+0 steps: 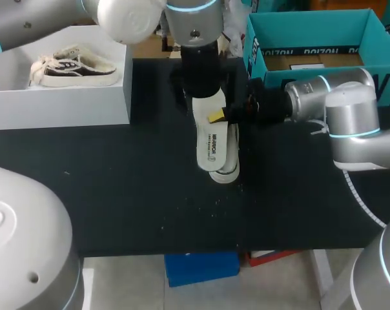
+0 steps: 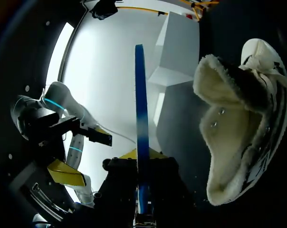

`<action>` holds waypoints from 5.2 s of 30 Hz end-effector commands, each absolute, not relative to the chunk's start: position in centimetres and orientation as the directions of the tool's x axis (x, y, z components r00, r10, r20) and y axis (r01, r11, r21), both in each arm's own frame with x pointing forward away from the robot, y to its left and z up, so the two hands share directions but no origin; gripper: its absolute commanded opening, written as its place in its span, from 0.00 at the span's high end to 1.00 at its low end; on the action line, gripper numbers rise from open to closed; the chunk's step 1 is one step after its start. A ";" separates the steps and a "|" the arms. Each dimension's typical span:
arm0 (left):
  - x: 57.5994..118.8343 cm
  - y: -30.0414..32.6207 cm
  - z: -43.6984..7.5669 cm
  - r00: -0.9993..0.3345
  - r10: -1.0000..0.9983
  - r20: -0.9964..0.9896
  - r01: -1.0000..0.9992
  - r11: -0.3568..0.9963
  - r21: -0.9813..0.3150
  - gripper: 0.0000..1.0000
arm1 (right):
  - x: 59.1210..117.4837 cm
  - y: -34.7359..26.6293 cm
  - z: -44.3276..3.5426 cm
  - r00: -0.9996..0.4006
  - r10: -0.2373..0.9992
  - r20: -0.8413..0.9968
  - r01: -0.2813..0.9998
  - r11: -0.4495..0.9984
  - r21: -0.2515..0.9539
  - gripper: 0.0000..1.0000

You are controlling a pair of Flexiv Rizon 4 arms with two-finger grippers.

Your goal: Take the shoe out of the shoebox, open the shoe tongue, remove and reinsert the insole, then place the shoe into the shoebox

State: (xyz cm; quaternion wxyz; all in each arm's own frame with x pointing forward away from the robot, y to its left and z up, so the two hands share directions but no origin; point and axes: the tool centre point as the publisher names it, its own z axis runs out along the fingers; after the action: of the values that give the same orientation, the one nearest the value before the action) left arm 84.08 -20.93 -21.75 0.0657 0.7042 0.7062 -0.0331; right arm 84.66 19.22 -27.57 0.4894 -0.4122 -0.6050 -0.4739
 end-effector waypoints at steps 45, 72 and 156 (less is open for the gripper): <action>76.9 -14.6 -25.7 0.039 -0.075 -0.996 0.995 0.092 0.032 0.00 | 84.6 19.3 -27.5 -0.181 0.038 0.983 0.963 0.210 0.169 1.00; 79.2 -16.0 -28.1 0.069 0.014 -0.998 0.986 0.154 0.070 0.00 | 84.6 19.3 -27.5 -0.181 0.038 0.983 0.963 0.210 0.169 1.00; 76.9 -17.4 -29.4 0.041 0.285 -0.958 0.999 0.020 0.049 1.00 | 83.0 13.4 -25.2 -0.184 0.597 0.781 0.983 0.130 0.133 0.00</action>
State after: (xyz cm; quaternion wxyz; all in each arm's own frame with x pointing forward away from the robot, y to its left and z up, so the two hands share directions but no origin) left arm 76.94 -17.34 -29.54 0.4433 0.5691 0.5596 -0.4079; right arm 83.11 13.25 -25.38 0.3005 -0.5633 -0.6901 -0.3408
